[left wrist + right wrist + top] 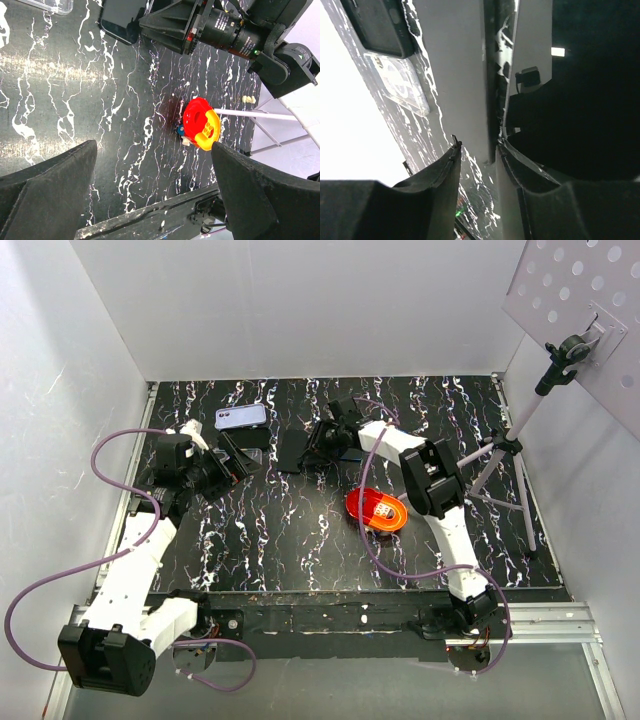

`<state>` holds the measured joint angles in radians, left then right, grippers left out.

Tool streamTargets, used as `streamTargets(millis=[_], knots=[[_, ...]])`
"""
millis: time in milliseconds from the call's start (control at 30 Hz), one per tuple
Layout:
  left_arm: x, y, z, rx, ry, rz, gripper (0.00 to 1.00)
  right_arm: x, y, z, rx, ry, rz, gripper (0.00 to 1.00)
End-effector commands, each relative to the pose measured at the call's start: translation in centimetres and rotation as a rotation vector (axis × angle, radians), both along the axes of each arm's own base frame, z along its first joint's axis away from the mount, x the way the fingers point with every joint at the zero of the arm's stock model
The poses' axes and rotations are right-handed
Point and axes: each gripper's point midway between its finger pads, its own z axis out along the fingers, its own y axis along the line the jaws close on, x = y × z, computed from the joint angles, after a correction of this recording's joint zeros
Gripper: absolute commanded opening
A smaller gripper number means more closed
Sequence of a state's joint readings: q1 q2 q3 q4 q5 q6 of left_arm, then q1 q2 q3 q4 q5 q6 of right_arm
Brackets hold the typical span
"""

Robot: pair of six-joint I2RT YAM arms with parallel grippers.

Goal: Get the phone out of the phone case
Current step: Place the phone at the center of the board, then reset both arms

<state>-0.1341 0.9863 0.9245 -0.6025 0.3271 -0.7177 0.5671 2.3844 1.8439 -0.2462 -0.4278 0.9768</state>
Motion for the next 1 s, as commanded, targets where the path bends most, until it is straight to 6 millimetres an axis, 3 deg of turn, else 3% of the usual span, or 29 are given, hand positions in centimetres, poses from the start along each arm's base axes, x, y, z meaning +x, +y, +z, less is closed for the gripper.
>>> streamTargets(millis=[0,167,267,433,600,733,967], knots=[[-0.6,-0.1,1.0,-0.008,-0.03,-0.013,0.98,0.6,-0.6,3.2,-0.015,-0.085,0.04,0.42],[-0.8,-0.2,0.9,-0.003,-0.032,-0.032,0.98,-0.2,-2.3,7.1,-0.081,-0.157,0.1,0.47],[-0.9,-0.4,1.0,0.002,-0.043,-0.053,0.98,-3.0,-4.1,10.2,-0.107,-0.198,0.161,0.47],[-1.2,-0.6,1.2,0.031,-0.068,-0.074,0.98,-9.3,-10.0,12.6,-0.203,-0.318,0.192,0.53],[-1.1,-0.9,1.5,0.092,-0.148,-0.051,0.98,-15.7,-17.2,12.6,-0.316,-0.428,0.108,0.64],[-0.9,-0.7,2.7,0.138,-0.218,-0.002,0.98,-19.2,-20.5,14.6,-0.305,-0.543,0.047,0.73],[-1.8,0.4,7.8,0.114,-0.368,0.089,0.98,-23.5,-26.0,22.7,-0.193,-0.935,-0.155,0.84]])
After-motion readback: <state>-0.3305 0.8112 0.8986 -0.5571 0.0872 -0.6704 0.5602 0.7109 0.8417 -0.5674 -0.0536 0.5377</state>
